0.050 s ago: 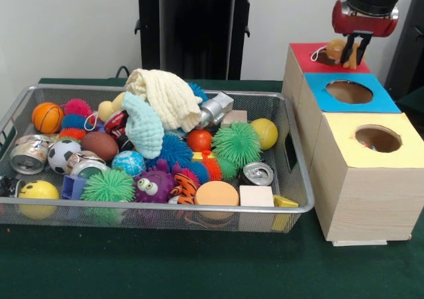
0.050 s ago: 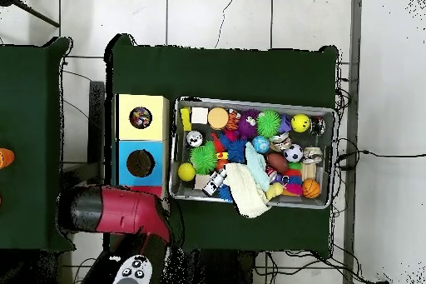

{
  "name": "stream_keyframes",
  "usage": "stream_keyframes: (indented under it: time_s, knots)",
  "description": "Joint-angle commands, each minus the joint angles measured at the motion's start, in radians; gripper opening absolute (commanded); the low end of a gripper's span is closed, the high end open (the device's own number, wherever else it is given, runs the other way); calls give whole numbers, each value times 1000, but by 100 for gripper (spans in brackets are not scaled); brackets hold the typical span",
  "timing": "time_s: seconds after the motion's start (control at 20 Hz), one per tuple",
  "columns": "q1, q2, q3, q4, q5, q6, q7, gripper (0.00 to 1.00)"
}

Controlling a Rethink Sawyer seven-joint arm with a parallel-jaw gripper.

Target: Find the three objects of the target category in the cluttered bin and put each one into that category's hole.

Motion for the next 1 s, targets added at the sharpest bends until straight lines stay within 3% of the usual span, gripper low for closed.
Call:
stream_keyframes:
  time_s: [0.05, 0.2, 0.45, 0.75, 1.0]
  knots:
    - [-69, 54, 92, 158, 45, -132, 229, 0]
    - [-119, 46, 114, 200, 30, -169, 171, 0]
    - [-159, 23, 93, 204, -32, -141, 117, 0]
    - [-208, 5, 120, 251, -48, -184, 91, 0]
    - [-226, -12, 155, 336, -51, -259, 111, 0]
